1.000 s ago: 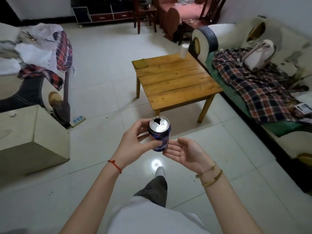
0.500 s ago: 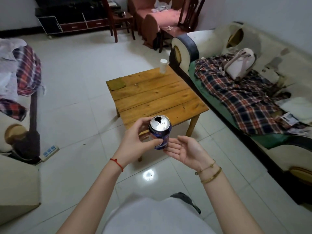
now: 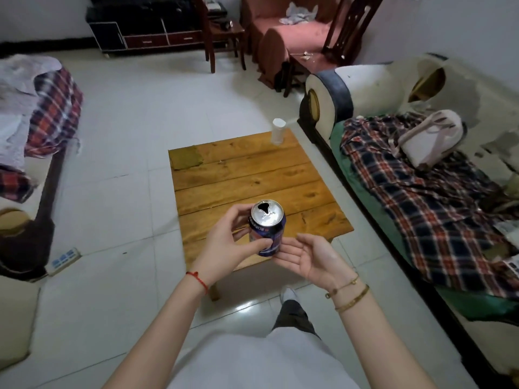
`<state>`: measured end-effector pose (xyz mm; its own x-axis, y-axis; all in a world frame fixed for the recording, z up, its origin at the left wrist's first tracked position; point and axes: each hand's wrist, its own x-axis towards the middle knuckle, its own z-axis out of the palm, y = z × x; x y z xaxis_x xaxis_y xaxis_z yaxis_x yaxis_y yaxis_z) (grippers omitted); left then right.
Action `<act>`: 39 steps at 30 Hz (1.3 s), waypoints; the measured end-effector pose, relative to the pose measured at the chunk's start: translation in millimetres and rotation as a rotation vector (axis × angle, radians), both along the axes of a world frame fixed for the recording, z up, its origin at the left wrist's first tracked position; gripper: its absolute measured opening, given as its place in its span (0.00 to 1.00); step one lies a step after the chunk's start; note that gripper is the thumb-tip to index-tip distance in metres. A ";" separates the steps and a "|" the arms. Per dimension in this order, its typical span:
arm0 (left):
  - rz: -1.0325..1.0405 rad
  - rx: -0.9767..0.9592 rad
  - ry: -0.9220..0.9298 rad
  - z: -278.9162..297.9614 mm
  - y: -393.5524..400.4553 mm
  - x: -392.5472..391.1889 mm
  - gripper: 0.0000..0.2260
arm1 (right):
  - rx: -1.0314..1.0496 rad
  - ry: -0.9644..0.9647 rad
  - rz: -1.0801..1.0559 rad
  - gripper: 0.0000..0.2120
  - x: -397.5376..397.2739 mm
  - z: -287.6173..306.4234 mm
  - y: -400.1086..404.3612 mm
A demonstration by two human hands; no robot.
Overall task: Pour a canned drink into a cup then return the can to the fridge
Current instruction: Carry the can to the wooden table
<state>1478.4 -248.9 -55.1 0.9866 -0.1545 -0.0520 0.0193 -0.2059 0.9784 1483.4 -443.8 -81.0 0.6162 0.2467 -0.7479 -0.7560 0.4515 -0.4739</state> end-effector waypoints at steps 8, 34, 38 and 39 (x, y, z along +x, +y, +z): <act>0.125 -0.086 0.048 -1.0 -89.8 101.0 0.29 | -0.035 0.041 0.181 0.19 141.2 9.0 -87.7; 0.426 -0.014 0.142 -130.6 -159.5 345.3 0.29 | -0.188 -0.148 0.170 0.16 382.6 -146.5 -116.0; 0.453 -0.004 0.184 -184.8 -165.6 361.6 0.29 | -0.442 -0.274 0.197 0.16 394.6 -203.3 -115.2; 0.459 -0.002 0.197 -198.0 -166.4 364.0 0.28 | -0.481 -0.288 0.201 0.16 396.2 -216.7 -115.6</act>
